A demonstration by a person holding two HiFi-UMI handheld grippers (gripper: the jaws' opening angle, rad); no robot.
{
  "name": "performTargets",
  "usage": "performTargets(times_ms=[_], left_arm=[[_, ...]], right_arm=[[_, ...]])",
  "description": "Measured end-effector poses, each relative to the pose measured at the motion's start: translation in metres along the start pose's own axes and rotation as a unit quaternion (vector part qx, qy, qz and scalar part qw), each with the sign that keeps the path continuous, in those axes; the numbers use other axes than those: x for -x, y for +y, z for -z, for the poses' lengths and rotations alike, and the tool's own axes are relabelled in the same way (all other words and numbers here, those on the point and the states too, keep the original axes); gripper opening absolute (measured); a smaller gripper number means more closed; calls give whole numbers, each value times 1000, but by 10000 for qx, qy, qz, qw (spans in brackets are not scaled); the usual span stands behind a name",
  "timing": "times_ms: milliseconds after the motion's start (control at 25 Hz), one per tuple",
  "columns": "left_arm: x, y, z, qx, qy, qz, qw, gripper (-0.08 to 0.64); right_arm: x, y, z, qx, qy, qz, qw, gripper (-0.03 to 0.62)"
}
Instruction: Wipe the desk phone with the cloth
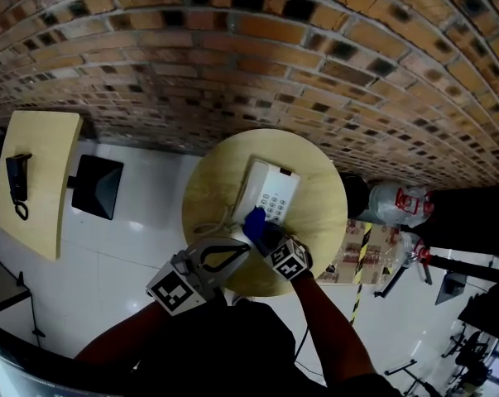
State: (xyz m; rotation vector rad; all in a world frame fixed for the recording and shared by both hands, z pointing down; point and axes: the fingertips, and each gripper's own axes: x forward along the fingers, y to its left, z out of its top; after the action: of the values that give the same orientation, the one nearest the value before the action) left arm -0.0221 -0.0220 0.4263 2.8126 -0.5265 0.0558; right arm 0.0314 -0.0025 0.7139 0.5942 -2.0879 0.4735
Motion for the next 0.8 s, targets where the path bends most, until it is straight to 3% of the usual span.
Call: performTargets(times_ms=[240,440,600,800], left_arm=[[2,1,-1,-66,-29,-5,10000,-12],[12,8,-1,-54,-26,-121,9999,-12],[18,16,-3,86,-67,-280,9995,-12],[19,22,0,48,-19,-279,9996,-12]], right_arm=[[30,-106,-91,-230,-891,706,9933,83],[12,-155,-144,-29,-749,819,9938,83],[-9,-110,-140,774,-277,587,9949,84],[-35,9,-84,1882,380,18,9814,84]])
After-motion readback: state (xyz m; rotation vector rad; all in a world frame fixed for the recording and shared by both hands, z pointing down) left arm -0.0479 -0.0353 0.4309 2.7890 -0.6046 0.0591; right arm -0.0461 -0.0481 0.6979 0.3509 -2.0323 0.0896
